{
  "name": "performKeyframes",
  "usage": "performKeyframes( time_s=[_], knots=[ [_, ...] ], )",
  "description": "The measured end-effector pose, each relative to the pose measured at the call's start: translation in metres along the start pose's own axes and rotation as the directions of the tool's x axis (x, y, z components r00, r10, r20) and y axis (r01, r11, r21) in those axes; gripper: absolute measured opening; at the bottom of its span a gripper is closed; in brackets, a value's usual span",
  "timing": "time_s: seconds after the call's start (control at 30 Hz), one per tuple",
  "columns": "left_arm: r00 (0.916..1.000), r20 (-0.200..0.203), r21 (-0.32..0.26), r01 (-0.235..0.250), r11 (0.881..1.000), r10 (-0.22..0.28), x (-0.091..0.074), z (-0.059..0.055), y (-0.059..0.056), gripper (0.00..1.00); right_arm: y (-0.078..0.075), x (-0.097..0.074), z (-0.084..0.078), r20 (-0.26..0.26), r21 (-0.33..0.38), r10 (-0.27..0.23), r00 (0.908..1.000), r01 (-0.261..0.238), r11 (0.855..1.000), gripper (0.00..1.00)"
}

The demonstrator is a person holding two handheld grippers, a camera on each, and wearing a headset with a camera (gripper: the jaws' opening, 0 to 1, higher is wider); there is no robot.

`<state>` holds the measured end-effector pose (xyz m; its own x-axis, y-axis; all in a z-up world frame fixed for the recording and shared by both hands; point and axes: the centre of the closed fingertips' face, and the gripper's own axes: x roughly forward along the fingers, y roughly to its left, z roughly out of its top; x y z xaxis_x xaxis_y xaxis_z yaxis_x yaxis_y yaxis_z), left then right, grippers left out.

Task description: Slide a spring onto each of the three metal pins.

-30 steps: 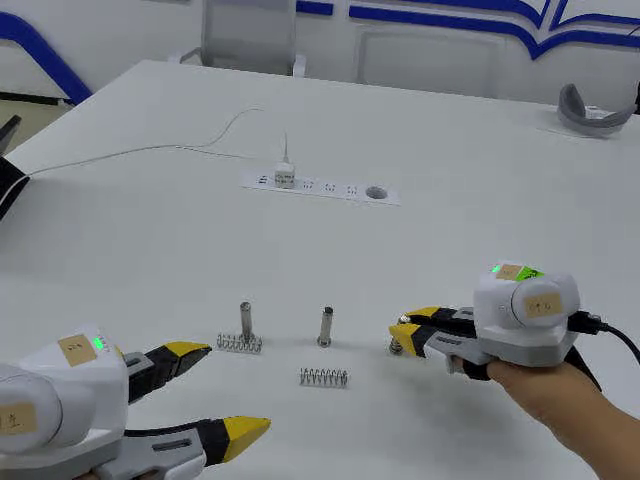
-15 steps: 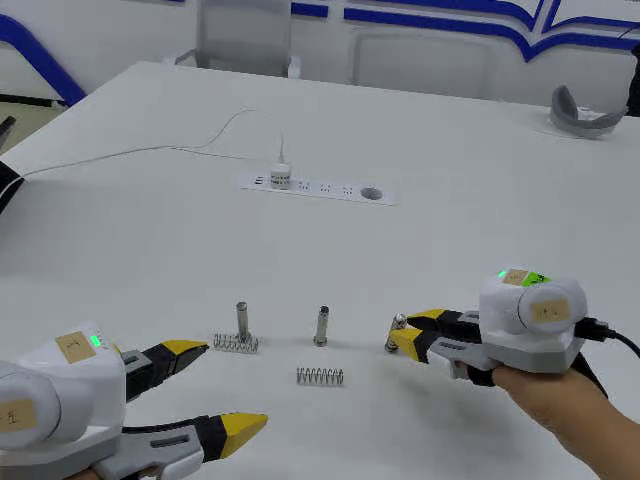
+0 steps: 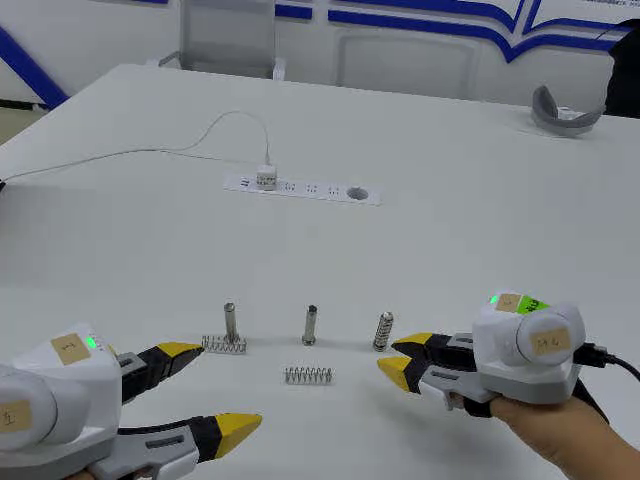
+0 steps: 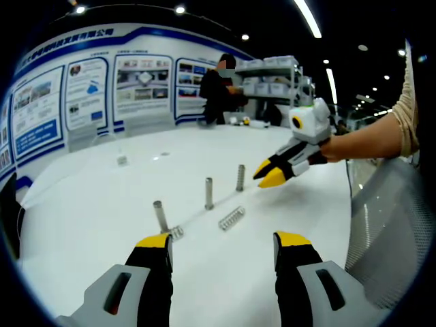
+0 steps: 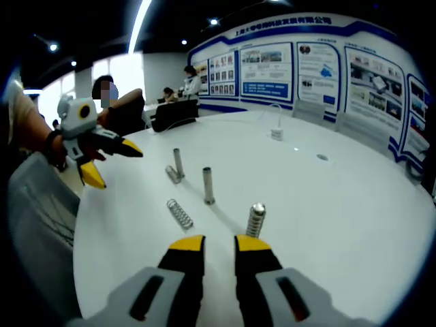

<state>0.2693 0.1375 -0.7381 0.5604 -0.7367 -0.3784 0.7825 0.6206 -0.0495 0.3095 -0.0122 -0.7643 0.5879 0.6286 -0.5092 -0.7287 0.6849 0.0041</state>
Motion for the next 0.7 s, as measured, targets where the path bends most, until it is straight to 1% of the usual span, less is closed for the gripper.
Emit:
performKeyframes(
  time_s=[0.17, 0.3, 0.47, 0.57, 0.63, 0.7],
  knots=[
    [1.0, -0.001, 0.001, -0.002, 1.0, 0.002, -0.001, -0.001, 0.0, 0.6, 0.019, 0.01, 0.005, -0.005, -0.036, 0.067, 0.9977, -0.068, 0.997, 0.18],
    [1.0, -0.005, -0.001, -0.004, 1.0, 0.004, -0.002, -0.002, -0.001, 0.6, 0.031, 0.021, 0.009, -0.012, -0.069, 0.115, 0.9933, -0.116, 0.991, 0.18],
    [0.9999, -0.012, 0.0, -0.006, 1.0, 0.006, -0.002, -0.003, -0.001, 0.59, 0.039, 0.035, 0.01, -0.037, -0.109, 0.163, 0.9859, -0.166, 0.98, 0.18],
    [0.9999, -0.014, -0.002, -0.006, 1.0, 0.006, -0.001, -0.004, -0.002, 0.59, 0.042, 0.041, 0.008, -0.055, -0.114, 0.192, 0.9799, -0.197, 0.974, 0.18],
    [0.9999, -0.016, 0.0, -0.004, 1.0, 0.004, -0.001, -0.004, -0.003, 0.59, 0.042, 0.045, 0.004, -0.076, -0.129, 0.199, 0.977, -0.208, 0.97, 0.18],
    [0.9998, -0.018, 0.004, -0.003, 1.0, 0.003, 0.0, -0.004, -0.004, 0.59, 0.043, 0.047, 0.004, -0.084, -0.138, 0.207, 0.9747, -0.217, 0.966, 0.18]
  ],
)
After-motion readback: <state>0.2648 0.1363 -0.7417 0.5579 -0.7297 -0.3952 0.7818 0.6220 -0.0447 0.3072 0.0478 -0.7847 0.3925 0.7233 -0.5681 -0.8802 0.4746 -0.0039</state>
